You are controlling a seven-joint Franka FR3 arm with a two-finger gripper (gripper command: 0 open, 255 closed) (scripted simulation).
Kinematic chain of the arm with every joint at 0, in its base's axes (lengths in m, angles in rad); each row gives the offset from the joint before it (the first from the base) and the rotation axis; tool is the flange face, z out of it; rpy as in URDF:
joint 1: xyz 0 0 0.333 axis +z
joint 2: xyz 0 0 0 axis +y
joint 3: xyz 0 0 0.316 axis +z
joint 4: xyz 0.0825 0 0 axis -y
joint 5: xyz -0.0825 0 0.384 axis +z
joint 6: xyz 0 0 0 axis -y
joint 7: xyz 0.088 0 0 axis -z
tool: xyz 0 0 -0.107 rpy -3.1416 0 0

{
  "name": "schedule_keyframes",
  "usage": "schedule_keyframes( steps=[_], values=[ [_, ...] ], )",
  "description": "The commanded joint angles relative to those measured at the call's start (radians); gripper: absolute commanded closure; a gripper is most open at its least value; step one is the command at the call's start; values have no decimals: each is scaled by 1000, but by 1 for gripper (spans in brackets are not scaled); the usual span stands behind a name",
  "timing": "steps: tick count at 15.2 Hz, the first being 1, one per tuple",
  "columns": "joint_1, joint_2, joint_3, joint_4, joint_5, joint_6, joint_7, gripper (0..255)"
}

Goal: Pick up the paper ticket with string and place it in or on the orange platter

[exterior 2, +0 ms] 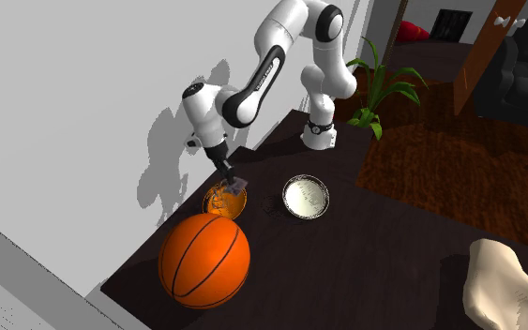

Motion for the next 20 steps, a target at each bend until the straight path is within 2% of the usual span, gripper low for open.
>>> schedule_keyframes(
  steps=[1,5,13,14,19,20],
  values=[
    [-2,14,1,-5,5,19,-8,255],
    [-4,50,6,-18,19,65,-23,255],
    [-4,50,6,-18,19,65,-23,255],
    [-4,50,6,-18,19,65,-23,0],
    [-4,50,6,-18,19,65,-23,0],
    [-6,34,2,-5,11,37,-18,0]
  ],
)
